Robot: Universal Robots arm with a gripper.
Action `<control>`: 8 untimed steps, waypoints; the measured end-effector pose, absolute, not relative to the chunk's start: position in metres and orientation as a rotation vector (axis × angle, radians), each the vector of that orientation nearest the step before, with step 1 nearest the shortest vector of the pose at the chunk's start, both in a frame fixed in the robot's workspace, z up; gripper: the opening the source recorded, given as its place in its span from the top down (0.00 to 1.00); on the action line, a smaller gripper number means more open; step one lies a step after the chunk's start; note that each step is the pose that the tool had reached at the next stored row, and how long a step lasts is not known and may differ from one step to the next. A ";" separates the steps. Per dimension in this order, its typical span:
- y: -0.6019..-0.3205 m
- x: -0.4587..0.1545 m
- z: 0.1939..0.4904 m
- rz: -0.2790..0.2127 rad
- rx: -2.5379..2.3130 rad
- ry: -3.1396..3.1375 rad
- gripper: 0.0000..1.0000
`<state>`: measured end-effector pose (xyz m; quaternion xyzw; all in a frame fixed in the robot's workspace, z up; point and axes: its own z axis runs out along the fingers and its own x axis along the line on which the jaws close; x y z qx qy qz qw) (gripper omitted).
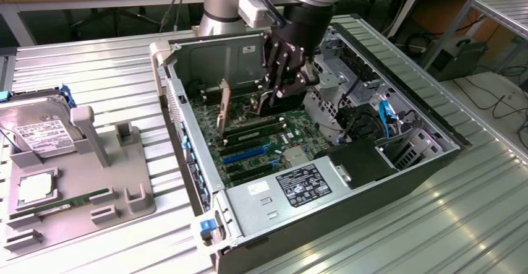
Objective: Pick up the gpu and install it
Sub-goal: 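Insert the gpu into the slot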
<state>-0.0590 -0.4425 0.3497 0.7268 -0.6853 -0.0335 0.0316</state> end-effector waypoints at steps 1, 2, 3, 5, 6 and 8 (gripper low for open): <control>-0.442 -0.059 0.348 -0.103 2.236 -2.114 0.74; -0.442 -0.060 0.347 -0.102 2.234 -2.118 0.74; -0.443 -0.060 0.346 -0.100 2.232 -2.121 0.74; -0.442 -0.061 0.344 -0.094 2.232 -2.128 0.74; -0.443 -0.062 0.343 -0.091 2.231 -2.131 0.74; -0.443 -0.063 0.341 -0.085 2.229 -2.137 0.74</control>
